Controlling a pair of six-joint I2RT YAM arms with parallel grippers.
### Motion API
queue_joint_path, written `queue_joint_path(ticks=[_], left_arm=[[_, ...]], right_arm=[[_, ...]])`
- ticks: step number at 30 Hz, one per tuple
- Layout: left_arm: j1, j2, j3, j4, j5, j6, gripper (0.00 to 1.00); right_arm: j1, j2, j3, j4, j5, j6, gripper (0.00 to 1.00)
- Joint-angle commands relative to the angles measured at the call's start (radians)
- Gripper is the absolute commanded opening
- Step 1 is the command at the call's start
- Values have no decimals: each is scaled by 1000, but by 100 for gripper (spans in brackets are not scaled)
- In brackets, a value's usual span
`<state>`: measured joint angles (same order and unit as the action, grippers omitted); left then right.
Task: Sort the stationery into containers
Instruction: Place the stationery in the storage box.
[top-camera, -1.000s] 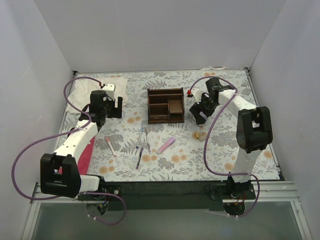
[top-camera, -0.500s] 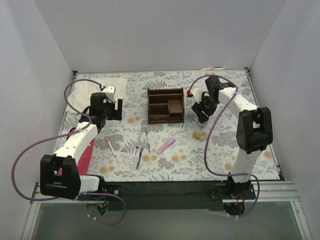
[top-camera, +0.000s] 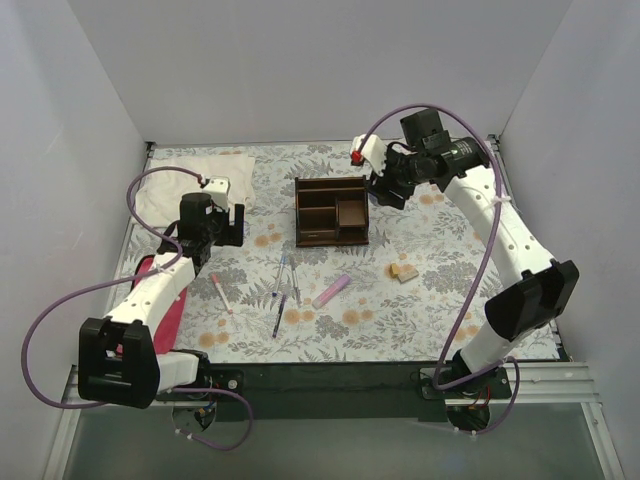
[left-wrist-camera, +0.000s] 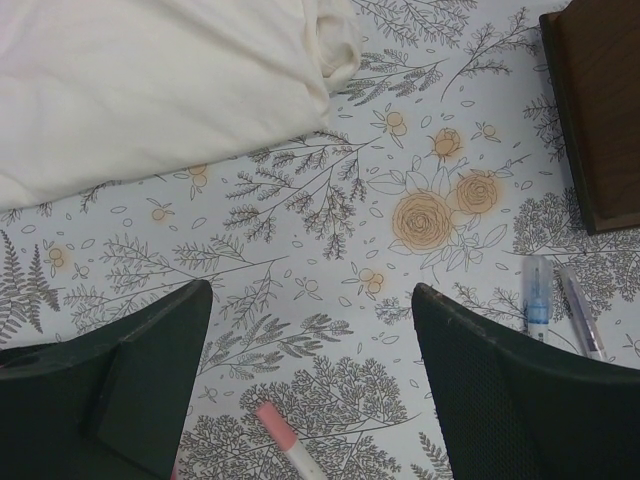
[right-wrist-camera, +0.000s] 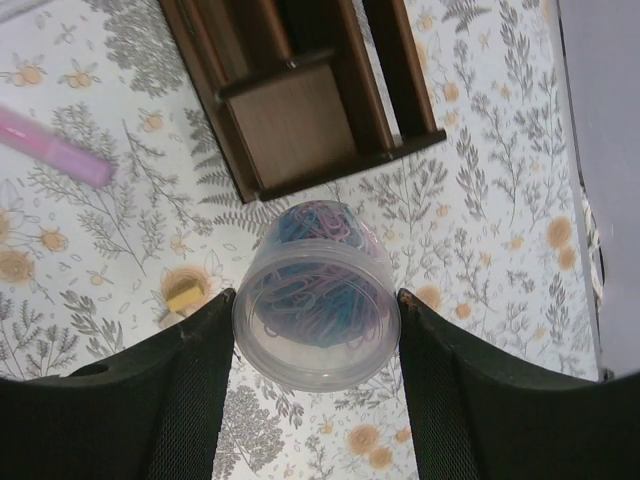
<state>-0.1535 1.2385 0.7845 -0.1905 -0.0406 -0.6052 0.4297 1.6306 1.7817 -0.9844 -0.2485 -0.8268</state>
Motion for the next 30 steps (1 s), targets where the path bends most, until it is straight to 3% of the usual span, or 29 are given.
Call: queue_joint_path(ticks=[1, 7, 30], left_arm=[[2, -56, -4, 22, 2, -4, 80], [2, -77, 5, 7, -10, -5, 80], [25, -96, -11, -24, -16, -13, 80]], right_arm=[[72, 60, 90, -37, -25, -31, 44], [99, 178, 192, -43, 3, -70, 43], [144, 367, 245, -45, 6, -164, 44]])
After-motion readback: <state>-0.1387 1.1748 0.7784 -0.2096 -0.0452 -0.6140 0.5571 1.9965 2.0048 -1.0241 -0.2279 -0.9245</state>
